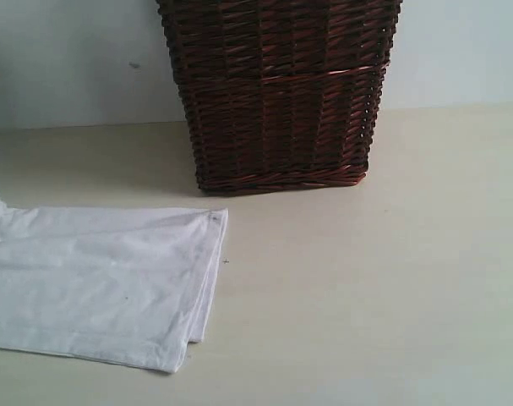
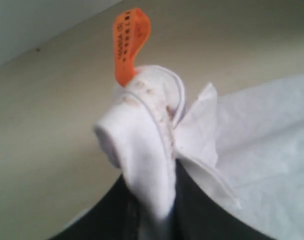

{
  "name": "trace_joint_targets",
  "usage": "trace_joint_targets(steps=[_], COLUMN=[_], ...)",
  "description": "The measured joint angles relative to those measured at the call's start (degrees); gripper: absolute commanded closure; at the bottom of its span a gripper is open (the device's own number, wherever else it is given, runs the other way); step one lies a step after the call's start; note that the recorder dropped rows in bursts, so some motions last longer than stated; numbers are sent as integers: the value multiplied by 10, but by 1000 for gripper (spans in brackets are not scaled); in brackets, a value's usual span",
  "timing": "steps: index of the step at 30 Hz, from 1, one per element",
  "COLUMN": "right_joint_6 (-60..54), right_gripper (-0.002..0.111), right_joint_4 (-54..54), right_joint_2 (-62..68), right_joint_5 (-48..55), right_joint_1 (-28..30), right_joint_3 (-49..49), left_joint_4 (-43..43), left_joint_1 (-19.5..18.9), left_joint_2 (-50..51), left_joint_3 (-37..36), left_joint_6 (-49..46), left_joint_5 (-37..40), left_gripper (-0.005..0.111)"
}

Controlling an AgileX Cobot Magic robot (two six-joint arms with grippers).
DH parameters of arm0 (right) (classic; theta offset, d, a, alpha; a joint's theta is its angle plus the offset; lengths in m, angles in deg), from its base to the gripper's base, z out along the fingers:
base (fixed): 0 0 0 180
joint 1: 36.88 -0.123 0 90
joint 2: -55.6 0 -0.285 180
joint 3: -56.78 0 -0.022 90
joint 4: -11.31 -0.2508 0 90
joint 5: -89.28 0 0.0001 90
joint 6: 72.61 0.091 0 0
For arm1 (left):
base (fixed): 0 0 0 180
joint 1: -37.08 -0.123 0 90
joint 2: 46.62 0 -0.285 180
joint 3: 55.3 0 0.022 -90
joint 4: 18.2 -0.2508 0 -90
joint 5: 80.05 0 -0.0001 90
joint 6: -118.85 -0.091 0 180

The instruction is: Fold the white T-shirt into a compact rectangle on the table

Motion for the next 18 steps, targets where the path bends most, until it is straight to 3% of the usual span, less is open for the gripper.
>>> trace_joint_targets(steps=[9,18], right_joint_6=[0,0], right_gripper=[73,73], right_joint_4=[0,0], right_joint_2=[0,0], right_joint_5=[0,0], right_joint_1=[0,0], right_joint_3=[0,0], left_joint_4=[-1,-1], left_joint_1=[158,297], left_joint_2=[74,140], left_joint_3=[0,0], left_joint_6=[51,139], left_joint_5=[-20,-127], left_gripper=[107,107])
